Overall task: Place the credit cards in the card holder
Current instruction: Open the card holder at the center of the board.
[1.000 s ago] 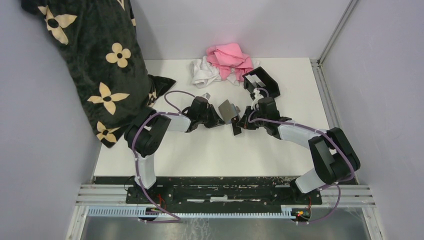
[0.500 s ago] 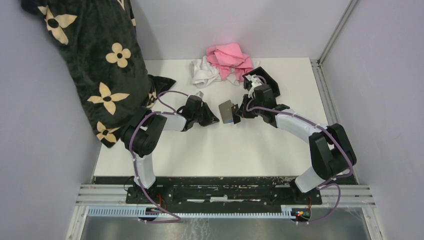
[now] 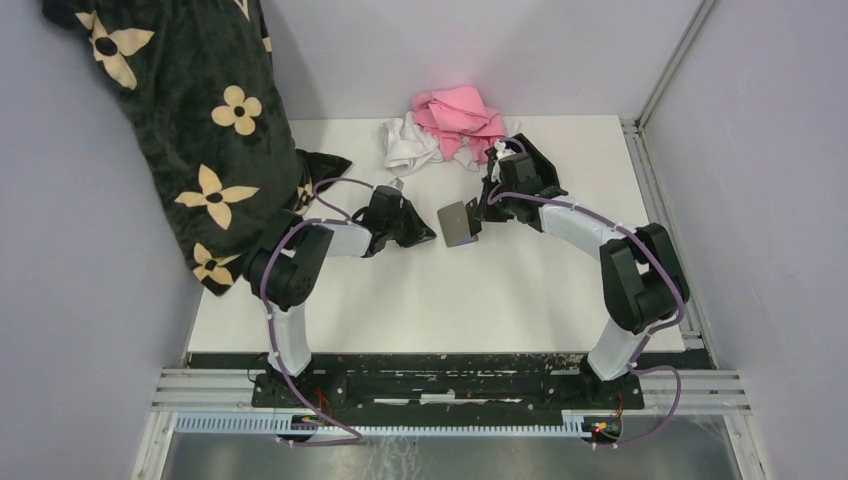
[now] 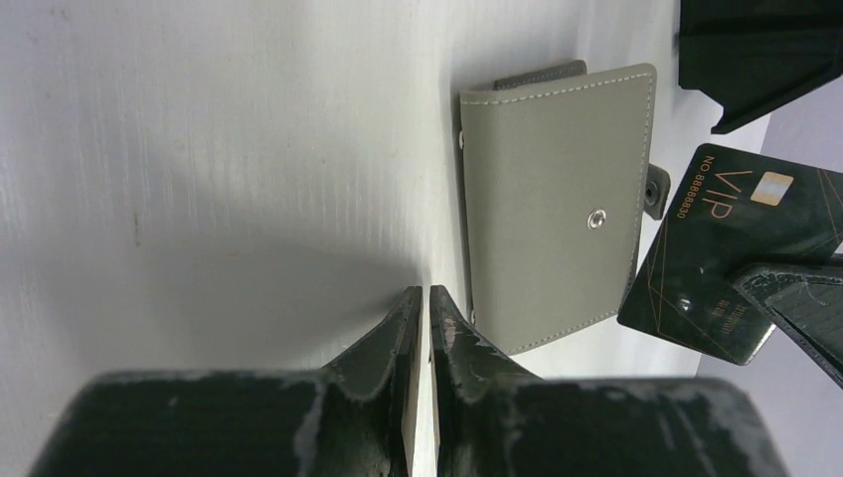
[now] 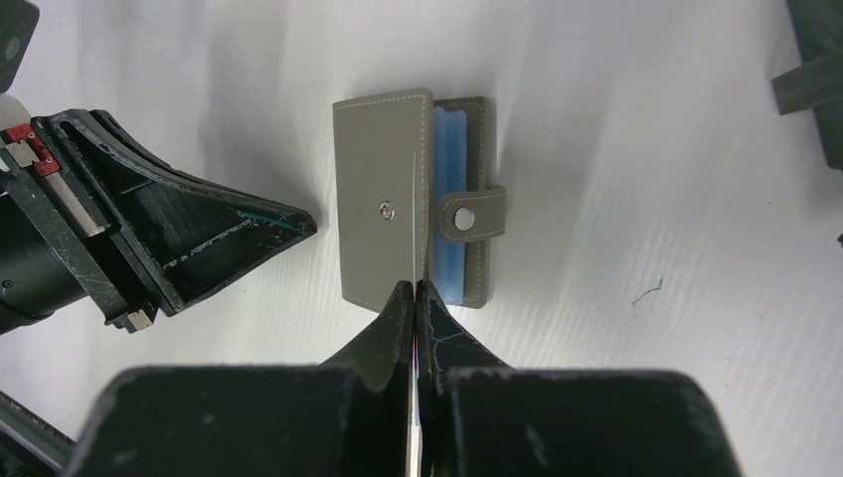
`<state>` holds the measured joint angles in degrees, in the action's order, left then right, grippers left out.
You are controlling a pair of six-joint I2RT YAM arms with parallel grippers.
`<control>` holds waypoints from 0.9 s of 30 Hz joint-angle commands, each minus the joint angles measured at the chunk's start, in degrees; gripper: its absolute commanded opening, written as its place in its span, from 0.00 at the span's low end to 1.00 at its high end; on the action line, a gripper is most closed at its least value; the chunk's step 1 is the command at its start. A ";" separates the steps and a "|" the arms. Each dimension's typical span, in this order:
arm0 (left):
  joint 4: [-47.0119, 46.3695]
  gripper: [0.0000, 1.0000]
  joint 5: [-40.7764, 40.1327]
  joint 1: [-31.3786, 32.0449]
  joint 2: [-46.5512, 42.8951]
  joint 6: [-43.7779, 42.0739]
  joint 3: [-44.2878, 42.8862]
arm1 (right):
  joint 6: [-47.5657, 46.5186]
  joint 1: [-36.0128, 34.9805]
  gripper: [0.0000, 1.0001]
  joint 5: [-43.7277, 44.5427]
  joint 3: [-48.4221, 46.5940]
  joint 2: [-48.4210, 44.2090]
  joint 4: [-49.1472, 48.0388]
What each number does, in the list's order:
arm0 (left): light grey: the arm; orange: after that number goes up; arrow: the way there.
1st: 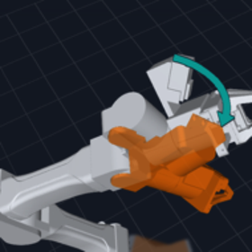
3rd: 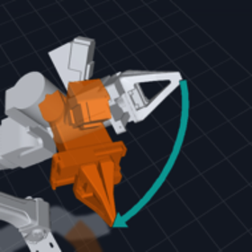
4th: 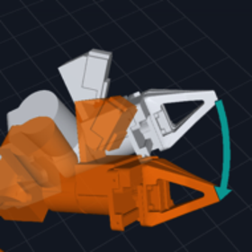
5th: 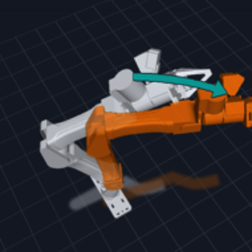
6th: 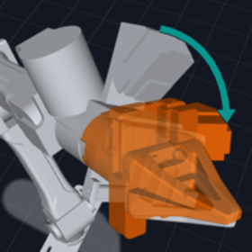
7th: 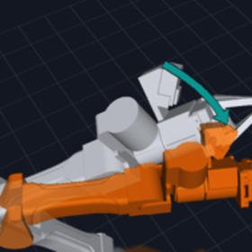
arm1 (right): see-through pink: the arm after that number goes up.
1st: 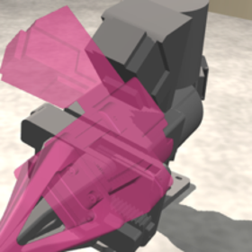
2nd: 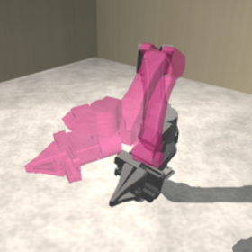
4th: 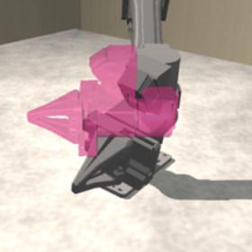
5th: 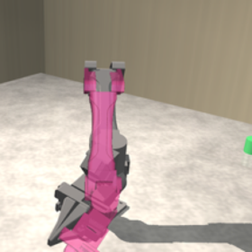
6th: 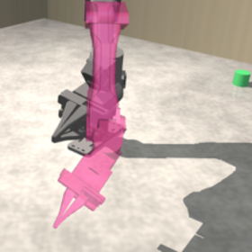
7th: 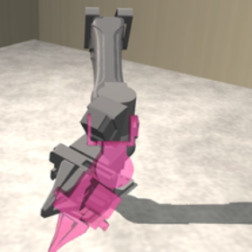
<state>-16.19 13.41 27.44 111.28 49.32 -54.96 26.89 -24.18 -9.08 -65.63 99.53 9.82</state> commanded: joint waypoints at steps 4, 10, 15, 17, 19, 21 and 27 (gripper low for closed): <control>8.38 0.16 -4.81 -0.51 4.85 -0.41 -0.76 | -2.46 1.36 0.01 1.61 -4.58 1.42 1.69; 8.45 0.16 -4.45 -0.55 5.38 -0.10 -1.81 | -2.72 1.86 0.01 1.19 -5.39 2.92 1.89; 8.72 0.16 -4.46 -0.56 5.73 -0.10 -2.33 | -2.58 2.10 0.01 0.82 -5.73 3.78 1.39; 8.74 0.17 -4.42 -0.58 5.90 -0.06 -2.51 | -2.39 2.20 0.01 0.36 -5.99 4.23 1.35; 8.72 0.16 -4.23 -0.55 6.01 0.07 -2.61 | -2.29 2.27 0.01 0.08 -6.22 4.76 1.34; 8.71 0.16 -4.23 -0.55 6.05 0.07 -2.70 | -2.10 2.37 0.01 -0.25 -6.28 5.24 1.13; 8.63 0.17 -3.85 -0.63 6.36 0.24 -3.03 | -0.72 2.75 0.01 -2.13 -5.94 6.65 -0.42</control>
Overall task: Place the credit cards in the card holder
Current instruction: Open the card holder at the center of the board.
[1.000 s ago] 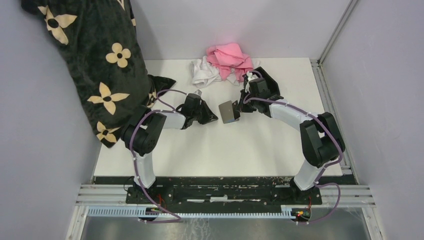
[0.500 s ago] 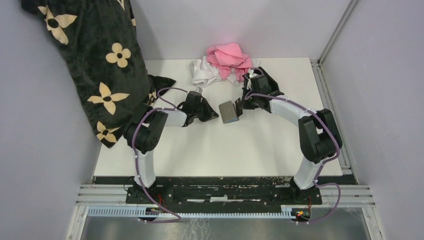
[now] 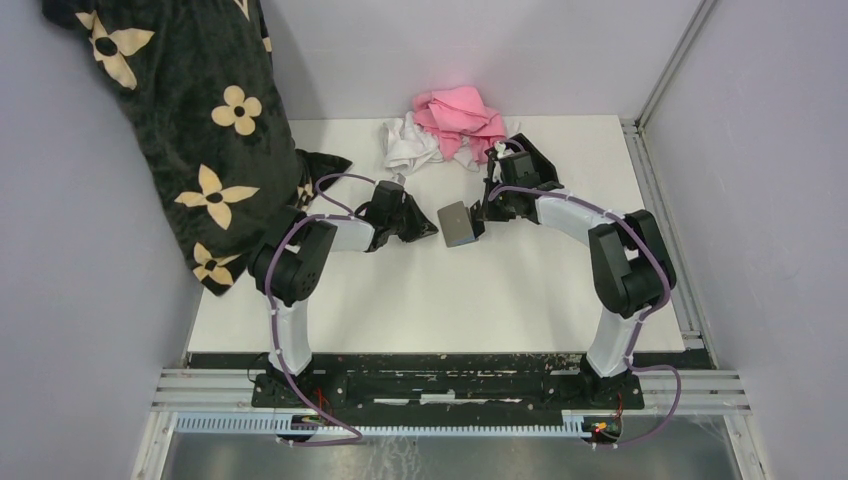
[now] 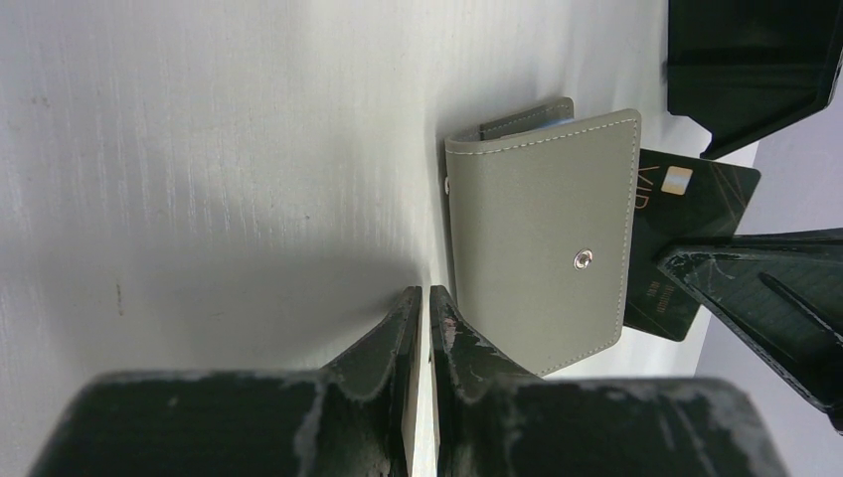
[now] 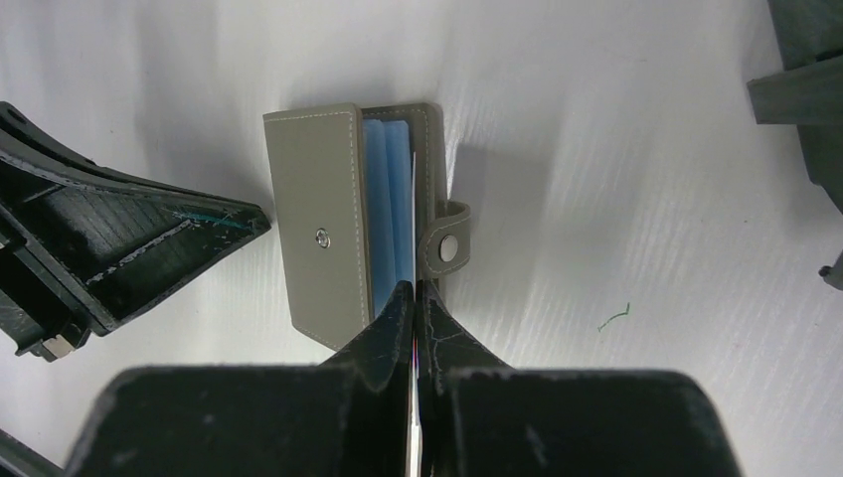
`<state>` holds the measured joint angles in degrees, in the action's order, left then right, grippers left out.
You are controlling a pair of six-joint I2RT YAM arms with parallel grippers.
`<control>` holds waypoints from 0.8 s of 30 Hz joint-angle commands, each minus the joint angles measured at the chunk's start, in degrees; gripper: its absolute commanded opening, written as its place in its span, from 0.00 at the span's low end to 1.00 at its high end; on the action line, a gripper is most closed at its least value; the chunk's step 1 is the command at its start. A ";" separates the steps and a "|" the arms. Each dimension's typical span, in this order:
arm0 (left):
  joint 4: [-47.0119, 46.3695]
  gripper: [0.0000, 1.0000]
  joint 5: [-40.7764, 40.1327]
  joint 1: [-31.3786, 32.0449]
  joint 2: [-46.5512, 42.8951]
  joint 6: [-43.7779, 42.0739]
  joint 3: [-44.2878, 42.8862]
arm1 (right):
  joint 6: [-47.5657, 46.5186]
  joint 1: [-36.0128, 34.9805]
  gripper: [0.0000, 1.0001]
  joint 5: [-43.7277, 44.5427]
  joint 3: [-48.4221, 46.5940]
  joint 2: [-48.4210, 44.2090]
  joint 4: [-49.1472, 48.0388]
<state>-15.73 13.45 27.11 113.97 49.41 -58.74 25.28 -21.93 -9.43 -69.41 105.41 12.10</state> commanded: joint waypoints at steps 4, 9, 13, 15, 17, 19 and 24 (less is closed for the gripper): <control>7.99 0.16 -3.44 -0.18 4.00 0.30 0.56 | 2.39 0.87 0.01 -3.48 -1.55 1.20 -4.47; 7.86 0.16 -3.11 -0.12 4.33 0.25 0.60 | 3.43 1.12 0.01 -4.64 -0.82 1.03 -5.80; 7.82 0.16 -2.93 -0.16 4.61 0.12 0.56 | 3.44 1.25 0.01 -4.74 -0.35 0.61 -5.93; 7.88 0.16 -3.00 -0.13 4.60 -0.01 0.63 | 3.13 1.31 0.01 -4.28 -0.30 0.16 -5.52; 7.90 0.17 -3.05 -0.16 4.51 -0.08 0.64 | 3.03 1.37 0.01 -4.11 -0.20 -0.18 -5.38; 7.99 0.16 -3.09 -0.19 4.50 -0.10 0.71 | 2.94 1.52 0.01 -3.97 -0.23 -0.41 -5.10; 8.12 0.16 -3.08 -0.15 4.44 -0.10 0.69 | 3.02 1.55 0.01 -4.03 -0.34 -0.79 -4.98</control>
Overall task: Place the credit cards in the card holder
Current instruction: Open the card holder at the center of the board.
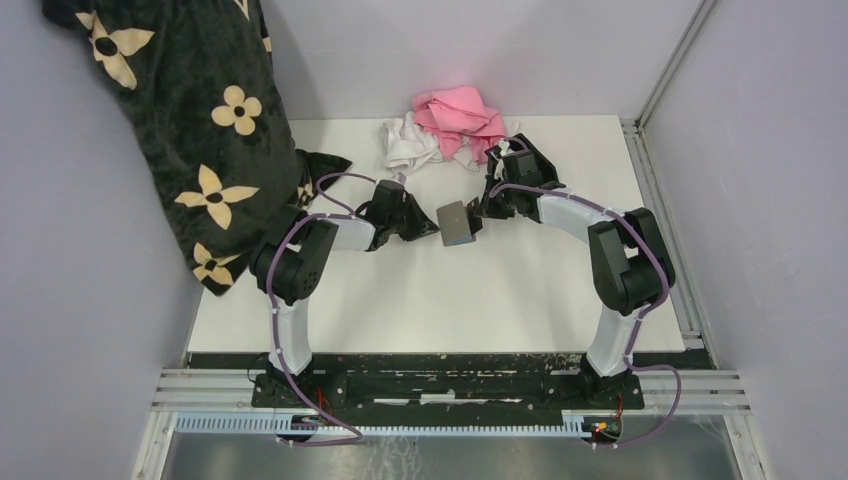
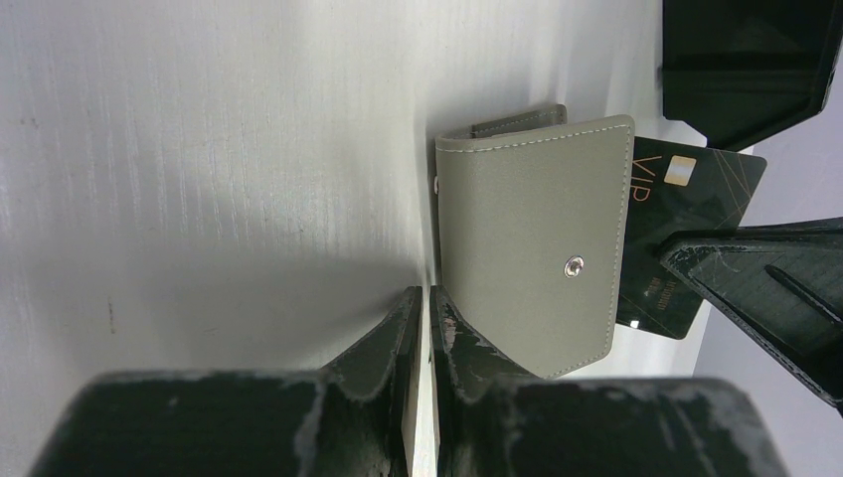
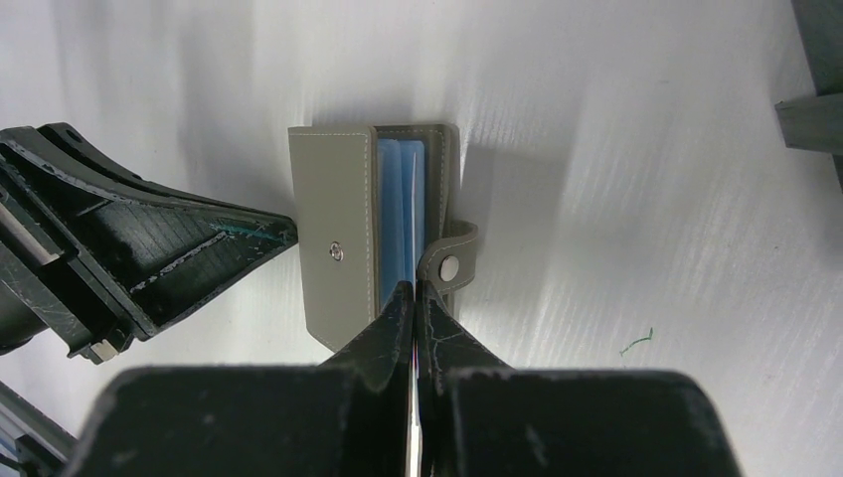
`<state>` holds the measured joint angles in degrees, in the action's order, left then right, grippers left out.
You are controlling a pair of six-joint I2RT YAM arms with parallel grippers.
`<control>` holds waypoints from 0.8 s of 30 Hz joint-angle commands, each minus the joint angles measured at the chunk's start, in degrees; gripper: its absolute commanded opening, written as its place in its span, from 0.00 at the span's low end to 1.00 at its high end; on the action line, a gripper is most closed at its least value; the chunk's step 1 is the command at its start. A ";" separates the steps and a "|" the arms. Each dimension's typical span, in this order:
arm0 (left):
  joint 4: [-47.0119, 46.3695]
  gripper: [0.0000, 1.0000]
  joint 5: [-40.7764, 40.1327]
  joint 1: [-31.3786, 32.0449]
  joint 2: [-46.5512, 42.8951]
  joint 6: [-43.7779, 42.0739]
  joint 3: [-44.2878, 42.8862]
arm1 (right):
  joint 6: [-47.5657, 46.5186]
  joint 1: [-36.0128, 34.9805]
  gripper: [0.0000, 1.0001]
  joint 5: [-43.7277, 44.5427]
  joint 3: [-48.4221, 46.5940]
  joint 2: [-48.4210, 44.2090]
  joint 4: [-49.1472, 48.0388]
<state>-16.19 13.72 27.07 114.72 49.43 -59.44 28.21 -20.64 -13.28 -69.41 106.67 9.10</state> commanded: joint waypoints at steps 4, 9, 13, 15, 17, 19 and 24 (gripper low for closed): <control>8.80 0.16 -3.45 -0.11 3.50 -0.24 1.34 | 0.09 0.35 0.01 -0.16 -0.13 -2.84 -1.82; 8.80 0.16 -3.43 -0.05 3.50 -0.08 1.34 | 0.48 0.36 0.01 -0.83 -0.12 -2.88 -2.01; 8.80 0.16 -3.43 0.03 3.50 -0.03 1.29 | 1.09 0.29 0.01 -1.60 0.34 -1.94 -3.03; 8.78 0.16 -3.43 0.01 3.57 -0.03 1.29 | 1.35 0.35 0.01 -1.95 0.69 -1.54 -3.59; 8.80 0.16 -3.48 0.09 3.60 -0.03 1.23 | 1.77 0.32 0.01 -2.31 1.03 -1.26 -4.32; 8.74 0.16 -3.48 0.09 3.74 -0.08 1.21 | 2.14 0.29 0.01 -2.74 1.16 -0.89 -4.71; 8.71 0.16 -3.26 0.04 3.85 -0.03 1.19 | 2.77 0.31 0.01 -3.23 1.32 -0.02 -5.46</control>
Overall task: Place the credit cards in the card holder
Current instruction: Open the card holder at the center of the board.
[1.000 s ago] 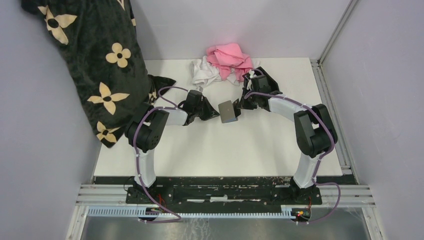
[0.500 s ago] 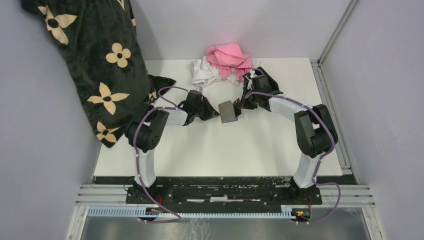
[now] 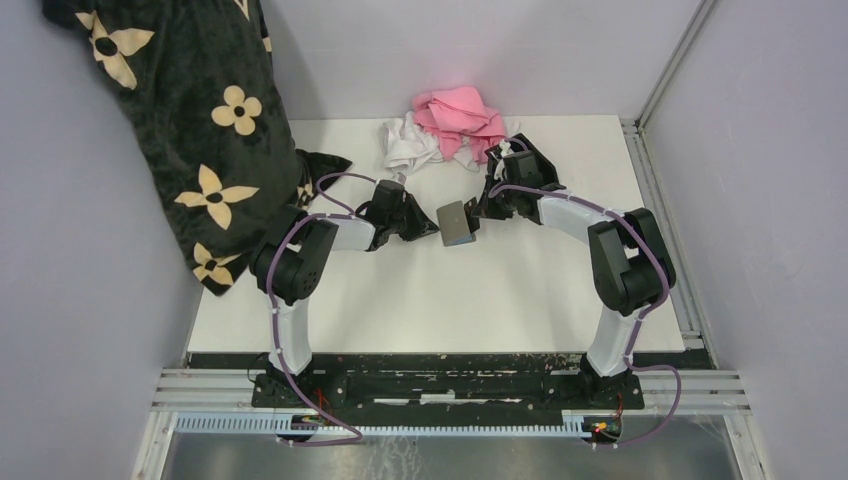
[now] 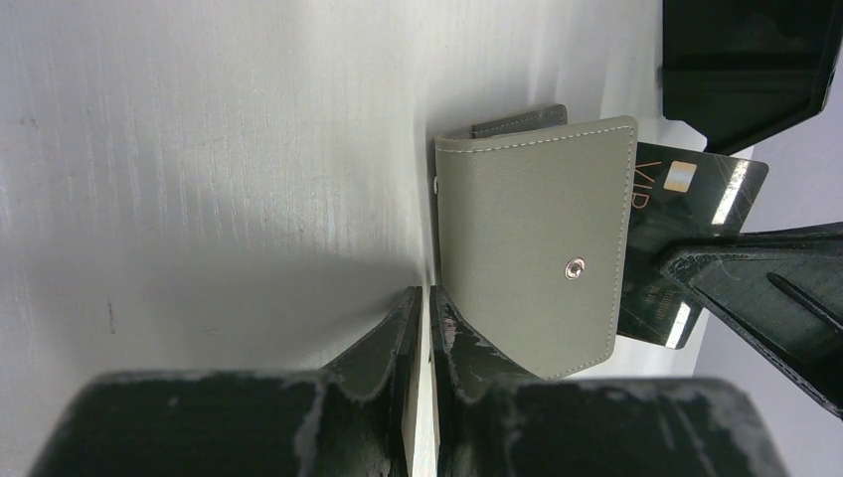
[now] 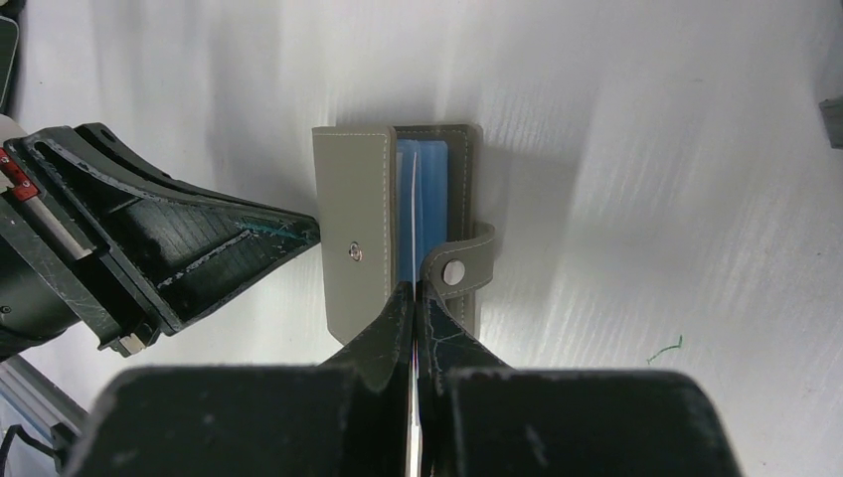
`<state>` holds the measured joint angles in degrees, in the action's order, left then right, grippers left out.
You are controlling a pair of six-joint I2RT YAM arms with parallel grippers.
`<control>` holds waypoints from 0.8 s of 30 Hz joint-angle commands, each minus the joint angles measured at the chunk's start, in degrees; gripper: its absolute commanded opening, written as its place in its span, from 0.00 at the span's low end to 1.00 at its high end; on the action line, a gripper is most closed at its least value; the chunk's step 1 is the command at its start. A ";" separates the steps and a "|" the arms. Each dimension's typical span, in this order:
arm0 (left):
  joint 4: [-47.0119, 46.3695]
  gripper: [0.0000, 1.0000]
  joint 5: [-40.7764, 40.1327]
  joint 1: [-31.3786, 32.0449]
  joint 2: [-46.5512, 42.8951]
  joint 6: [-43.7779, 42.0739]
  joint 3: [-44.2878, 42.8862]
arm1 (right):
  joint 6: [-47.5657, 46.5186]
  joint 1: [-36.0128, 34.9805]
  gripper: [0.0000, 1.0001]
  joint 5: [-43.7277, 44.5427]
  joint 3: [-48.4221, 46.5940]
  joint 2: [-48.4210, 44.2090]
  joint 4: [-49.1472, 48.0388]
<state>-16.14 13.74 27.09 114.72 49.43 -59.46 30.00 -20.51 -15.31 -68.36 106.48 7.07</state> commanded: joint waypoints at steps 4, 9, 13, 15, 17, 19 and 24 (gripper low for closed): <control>8.67 0.16 -3.21 0.05 3.85 -0.12 1.19 | 1.37 0.25 0.01 -1.49 0.98 0.57 -4.24; 8.76 0.16 -3.20 0.04 3.85 -0.27 1.28 | 1.10 0.26 0.01 -1.12 1.72 0.28 -4.31; 8.97 0.16 -3.32 0.07 3.60 -0.42 1.28 | 0.36 0.29 0.01 0.06 1.67 -0.35 -3.34; 9.07 0.16 -3.46 0.07 3.57 -0.52 1.35 | 0.23 0.30 0.01 0.17 1.63 -0.46 -3.27; 9.11 0.16 -3.41 0.10 3.55 -0.48 1.37 | 0.16 0.34 0.01 0.34 1.64 -0.48 -3.20; 9.07 0.16 -3.44 0.05 3.50 -0.56 1.41 | 0.13 0.30 0.01 0.45 1.68 -0.55 -3.19; 9.11 0.16 -3.50 0.06 3.66 -0.51 1.38 | -0.19 0.47 0.01 0.71 1.57 -0.69 -2.85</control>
<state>-16.12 13.72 27.09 114.74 49.43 -59.46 30.59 -20.47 -15.75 -66.63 106.78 5.23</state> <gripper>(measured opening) 0.160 0.017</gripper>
